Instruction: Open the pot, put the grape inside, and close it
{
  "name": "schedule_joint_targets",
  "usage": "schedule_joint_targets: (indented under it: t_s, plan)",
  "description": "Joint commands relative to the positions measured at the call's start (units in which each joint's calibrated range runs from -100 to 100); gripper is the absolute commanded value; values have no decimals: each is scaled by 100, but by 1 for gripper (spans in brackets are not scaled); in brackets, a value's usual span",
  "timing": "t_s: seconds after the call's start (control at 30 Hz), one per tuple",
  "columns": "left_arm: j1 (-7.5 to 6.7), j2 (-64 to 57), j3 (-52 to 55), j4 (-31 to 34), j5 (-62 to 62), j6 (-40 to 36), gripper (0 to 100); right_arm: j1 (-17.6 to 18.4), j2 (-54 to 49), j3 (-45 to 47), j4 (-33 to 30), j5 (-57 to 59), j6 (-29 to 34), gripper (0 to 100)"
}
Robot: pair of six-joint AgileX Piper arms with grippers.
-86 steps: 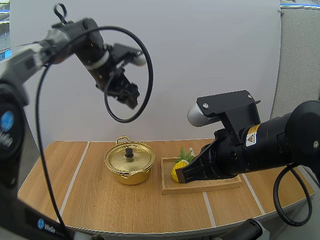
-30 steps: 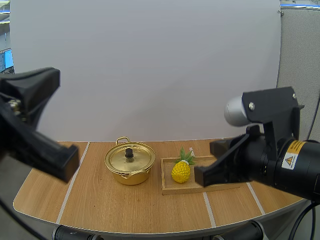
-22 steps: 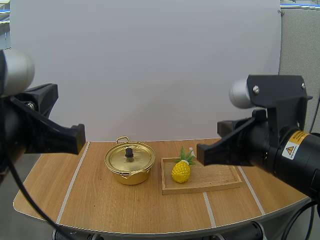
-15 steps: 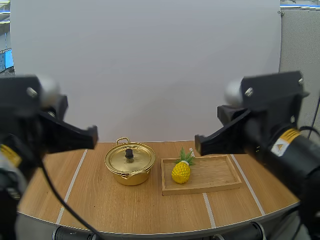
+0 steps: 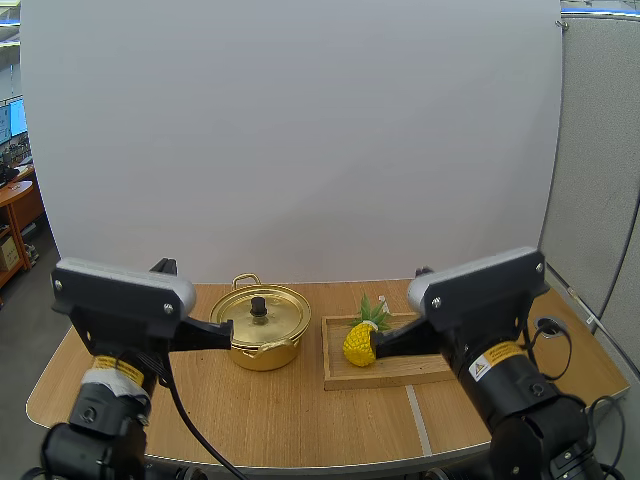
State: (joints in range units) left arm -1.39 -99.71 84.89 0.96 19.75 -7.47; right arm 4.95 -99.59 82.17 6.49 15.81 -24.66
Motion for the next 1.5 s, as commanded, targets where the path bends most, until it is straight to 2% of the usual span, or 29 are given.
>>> schedule_joint_targets:
  t_s: [0.0, 0.2, 0.3, 0.4, 0.57, 0.67, 0.9, 1.13, 1.3, 1.47]
  plan:
    - [6, -29, 1423, 110, -2484, -67, 0, -21, -41, 1528, 10, -1072, -60, 0]
    - [6, -29, 1511, 99, -2075, -180, 0, -21, -41, 1783, 46, -1310, -15, 0]
    - [6, -29, 1511, 99, -1904, -277, 0, -21, -41, 1783, 180, -952, -15, 0]
    - [6, -29, 1511, 99, -1170, -320, 0, -21, -41, 1783, 327, -685, -15, 0]
    - [6, -29, 1511, 88, -537, -320, 0, -30, -41, 1783, 388, 278, -4, 0]
    - [6, -29, 1511, 37, -389, -320, 0, -143, -41, 1783, 540, 930, -4, 0]
    - [6, -29, 1511, -96, 212, -328, 0, -486, -41, 1783, 609, 1621, 6, 0]
    - [6, -29, 1511, -96, 825, -356, 0, -541, -41, 1783, 654, 1653, 6, 0]
    - [24, -29, 1511, -96, 967, -356, 0, -541, -41, 1783, 654, 1799, 429, 0]
    - [24, -29, 1511, -96, 967, -356, 0, -541, -41, 1783, 654, 1819, 460, 0]
